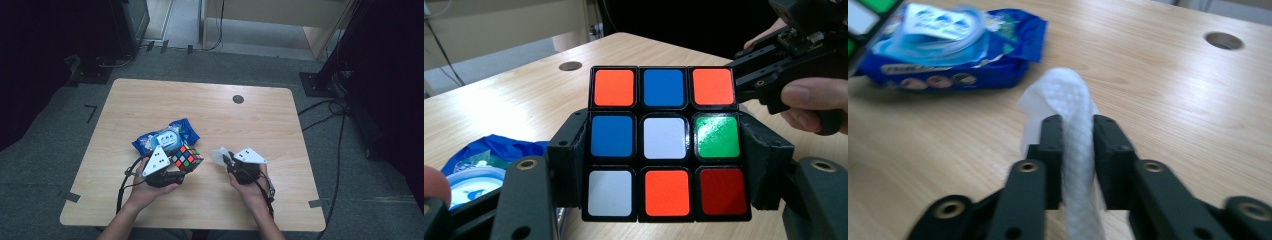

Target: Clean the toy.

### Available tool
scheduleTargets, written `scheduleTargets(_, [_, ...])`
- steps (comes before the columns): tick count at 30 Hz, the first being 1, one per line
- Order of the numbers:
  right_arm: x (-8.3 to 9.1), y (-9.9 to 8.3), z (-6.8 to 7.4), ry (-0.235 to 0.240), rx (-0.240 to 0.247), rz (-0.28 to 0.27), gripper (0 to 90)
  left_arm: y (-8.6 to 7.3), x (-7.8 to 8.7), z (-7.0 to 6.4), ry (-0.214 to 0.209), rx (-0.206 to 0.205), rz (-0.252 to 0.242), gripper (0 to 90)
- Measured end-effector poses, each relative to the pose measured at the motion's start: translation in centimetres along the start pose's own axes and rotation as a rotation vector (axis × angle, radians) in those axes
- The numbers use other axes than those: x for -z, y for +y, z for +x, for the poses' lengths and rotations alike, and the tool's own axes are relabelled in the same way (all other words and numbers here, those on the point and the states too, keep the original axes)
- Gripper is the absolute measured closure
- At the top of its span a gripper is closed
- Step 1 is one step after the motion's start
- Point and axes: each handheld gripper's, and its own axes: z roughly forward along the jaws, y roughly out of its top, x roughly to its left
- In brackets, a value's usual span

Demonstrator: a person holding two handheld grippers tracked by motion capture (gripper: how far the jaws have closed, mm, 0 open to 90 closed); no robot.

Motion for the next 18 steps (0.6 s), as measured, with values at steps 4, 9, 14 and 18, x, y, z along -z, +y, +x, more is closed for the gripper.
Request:
scheduleTargets(4, [0.8,0.7,-0.3,0.016,-0.099,-0.046,51.1,-0.1,0.0,0.1,0.007,0.006,-0.002,34.3])
scheduleTargets(9, [2.0,2.1,0.9,0.129,-0.191,-0.102,37.2,-0.1,-0.2,0.0,0.009,0.011,-0.002,34.3])
scheduleTargets(14, [2.6,3.3,2.7,0.271,-0.298,-0.108,24.7,-0.3,-0.8,-1.0,0.006,-0.026,0.006,34.3])
scheduleTargets(18, [2.5,3.6,3.8,0.330,-0.387,-0.081,14.7,-0.3,-1.2,-1.9,0.009,-0.060,0.001,34.3])
